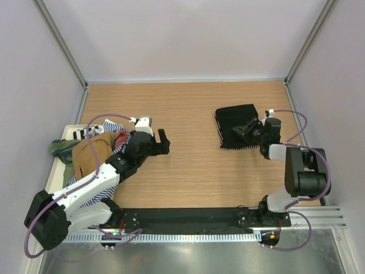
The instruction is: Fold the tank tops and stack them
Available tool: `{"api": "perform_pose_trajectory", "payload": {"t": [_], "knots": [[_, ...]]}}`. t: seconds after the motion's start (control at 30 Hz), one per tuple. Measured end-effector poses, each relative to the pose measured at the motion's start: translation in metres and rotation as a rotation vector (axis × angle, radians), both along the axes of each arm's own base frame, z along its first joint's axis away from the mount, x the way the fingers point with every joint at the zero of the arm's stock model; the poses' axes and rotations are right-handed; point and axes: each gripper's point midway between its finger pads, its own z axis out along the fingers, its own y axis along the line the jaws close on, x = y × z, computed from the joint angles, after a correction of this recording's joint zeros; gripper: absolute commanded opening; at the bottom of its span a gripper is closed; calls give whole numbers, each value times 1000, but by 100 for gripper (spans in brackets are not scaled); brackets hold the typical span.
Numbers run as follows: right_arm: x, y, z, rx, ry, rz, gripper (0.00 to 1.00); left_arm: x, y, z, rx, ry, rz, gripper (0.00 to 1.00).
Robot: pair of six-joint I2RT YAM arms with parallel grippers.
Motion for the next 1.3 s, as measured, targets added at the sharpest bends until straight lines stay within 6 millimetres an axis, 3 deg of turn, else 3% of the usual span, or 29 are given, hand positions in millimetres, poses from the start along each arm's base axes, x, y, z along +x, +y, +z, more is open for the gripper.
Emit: {"api": "perform_pose_trajectory", "payload": {"t": [0.13, 0.23, 0.47, 0.63, 0.73, 0.87, 1.03, 1.3], "knots": [[-1, 0, 20, -69, -58, -5, 46, -16, 24, -19, 53, -1, 31, 94], [-7, 11, 36, -150, -107, 16, 47, -26, 40, -26, 75, -22, 48, 95], [-13, 41, 51, -351, -159, 86, 47, -30, 50, -23, 78, -58, 62, 95], [-8, 68, 35, -458, -111, 177, 45, -30, 50, -25, 93, -58, 58, 95], [-8, 84, 9, -562, -36, 238, 45, -30, 50, -28, 103, -48, 57, 95], [-11, 91, -7, -659, 23, 275, 44, -30, 50, -28, 102, -49, 58, 95], [-5, 87, -25, -751, 108, 272, 40, -29, 51, -28, 104, -50, 61, 96], [-2, 57, -47, -870, 250, 202, 39, -29, 52, -30, 113, -44, 67, 96]]}}
